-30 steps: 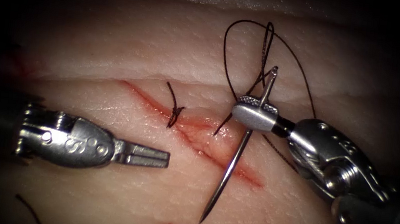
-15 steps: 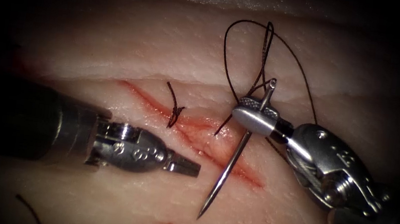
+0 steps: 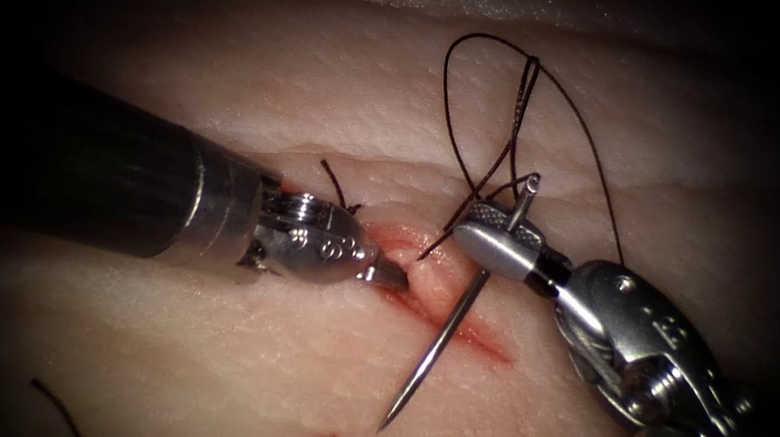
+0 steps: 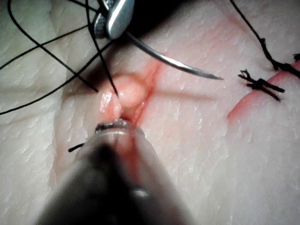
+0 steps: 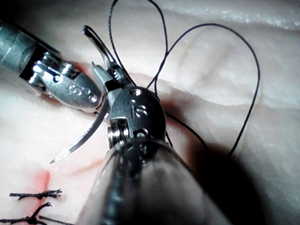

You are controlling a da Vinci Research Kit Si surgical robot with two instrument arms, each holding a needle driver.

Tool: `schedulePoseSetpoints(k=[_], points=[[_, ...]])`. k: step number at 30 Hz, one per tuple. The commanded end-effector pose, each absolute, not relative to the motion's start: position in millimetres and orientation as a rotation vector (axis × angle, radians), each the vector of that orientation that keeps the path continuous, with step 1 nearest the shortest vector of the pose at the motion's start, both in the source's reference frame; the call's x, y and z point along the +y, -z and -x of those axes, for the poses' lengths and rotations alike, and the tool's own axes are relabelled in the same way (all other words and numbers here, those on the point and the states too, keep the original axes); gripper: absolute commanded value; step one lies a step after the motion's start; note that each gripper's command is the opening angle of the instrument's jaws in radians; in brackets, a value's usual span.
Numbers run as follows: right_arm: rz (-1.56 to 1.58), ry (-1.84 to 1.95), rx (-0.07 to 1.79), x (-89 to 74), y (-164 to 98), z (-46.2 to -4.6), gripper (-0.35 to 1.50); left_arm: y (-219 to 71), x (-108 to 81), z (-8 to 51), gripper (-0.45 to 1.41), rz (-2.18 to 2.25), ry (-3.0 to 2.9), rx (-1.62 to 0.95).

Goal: Wound Closure

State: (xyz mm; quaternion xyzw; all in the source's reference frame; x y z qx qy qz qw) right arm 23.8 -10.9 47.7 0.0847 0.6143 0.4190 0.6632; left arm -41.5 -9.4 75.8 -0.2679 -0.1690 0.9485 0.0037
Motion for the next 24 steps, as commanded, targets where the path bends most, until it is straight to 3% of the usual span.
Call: schedulePoseSetpoints(k=[1,15,16,22,24], points=[[-0.184,-0.936,1.393,-10.5,-48.0,-24.6,-0.35,-76.7,-9.2,42.0,-0.45,0.817,-2.989,-0.542],[-0.092,-0.842,1.400,-8.6,-49.3,-25.7,-0.35,-77.3,-11.1,41.3,-0.45,0.552,-3.094,-0.884],[-0.083,-0.832,1.401,-8.5,-49.3,-25.8,-0.35,-77.2,-11.2,41.5,-0.37,0.541,-3.095,-0.900],[0.007,-0.731,1.388,-8.1,-50.2,-26.5,-0.35,-77.1,-11.5,41.9,0.62,0.521,-3.096,-0.920],[0.034,-0.699,1.382,-7.9,-50.6,-26.6,-0.35,-77.0,-11.4,42.0,0.84,0.537,-3.113,-0.898]])
